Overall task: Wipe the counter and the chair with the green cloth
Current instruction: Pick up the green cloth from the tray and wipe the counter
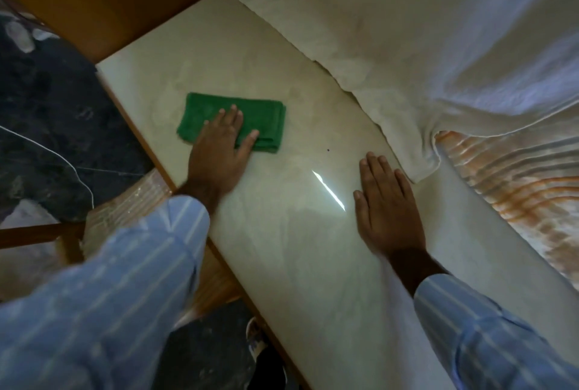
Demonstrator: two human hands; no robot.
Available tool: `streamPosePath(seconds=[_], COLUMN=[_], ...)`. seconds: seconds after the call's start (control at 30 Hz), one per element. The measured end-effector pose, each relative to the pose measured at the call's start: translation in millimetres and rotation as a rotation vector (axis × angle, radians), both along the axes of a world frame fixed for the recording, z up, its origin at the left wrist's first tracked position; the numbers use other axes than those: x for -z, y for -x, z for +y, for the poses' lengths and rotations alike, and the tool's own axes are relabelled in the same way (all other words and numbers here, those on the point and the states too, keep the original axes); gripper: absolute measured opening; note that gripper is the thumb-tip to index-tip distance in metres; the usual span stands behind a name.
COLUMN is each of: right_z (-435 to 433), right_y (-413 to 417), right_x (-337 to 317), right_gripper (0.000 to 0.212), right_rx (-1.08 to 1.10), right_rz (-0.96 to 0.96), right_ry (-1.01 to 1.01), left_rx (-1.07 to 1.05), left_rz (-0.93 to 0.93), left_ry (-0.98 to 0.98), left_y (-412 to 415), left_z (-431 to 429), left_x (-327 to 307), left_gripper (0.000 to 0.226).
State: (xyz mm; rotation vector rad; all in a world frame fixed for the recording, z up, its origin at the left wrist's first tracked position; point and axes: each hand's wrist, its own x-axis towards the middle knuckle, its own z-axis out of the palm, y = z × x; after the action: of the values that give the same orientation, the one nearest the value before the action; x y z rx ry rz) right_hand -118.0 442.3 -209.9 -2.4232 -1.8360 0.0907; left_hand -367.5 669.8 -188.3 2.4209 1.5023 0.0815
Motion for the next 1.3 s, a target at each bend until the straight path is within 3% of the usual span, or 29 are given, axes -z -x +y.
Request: streamPosePath(seconds=[0.17, 0.27, 0.47, 0.77, 1.07, 1.3], right_z=[-1, 0, 0, -9, -7, -8], right_y=[0, 0, 1, 13, 11, 11], right_x=[-1, -2, -4, -8, -4, -8], right_gripper=[0.062, 0.062, 0.062, 0.063, 0.062, 0.062], right_rx=[-0.002, -0.002, 0.003, 0.129, 0.143, 0.131], right_rz=[0.007, 0.014, 0.013, 0.017, 0.028, 0.005], right_ry=[0.003, 0.009, 0.021, 0.021, -0.032, 0.006], left_rx=[-0.017, -0.011, 0.217, 0.526, 0.522, 0.498], left_rz=[0.043, 0.046, 0.028, 0.062, 0.074, 0.009], left_ry=[-0.033, -0.015, 0.052, -0.024, -0.016, -0.024], left_y=[-3, 11, 45, -37, -126, -25], left_z=[9, -38, -140, -108, -53, -135], left_x=[2, 2, 1, -8, -6, 3], left_gripper=[0.072, 0.073, 0.072, 0.063, 0.063, 0.059])
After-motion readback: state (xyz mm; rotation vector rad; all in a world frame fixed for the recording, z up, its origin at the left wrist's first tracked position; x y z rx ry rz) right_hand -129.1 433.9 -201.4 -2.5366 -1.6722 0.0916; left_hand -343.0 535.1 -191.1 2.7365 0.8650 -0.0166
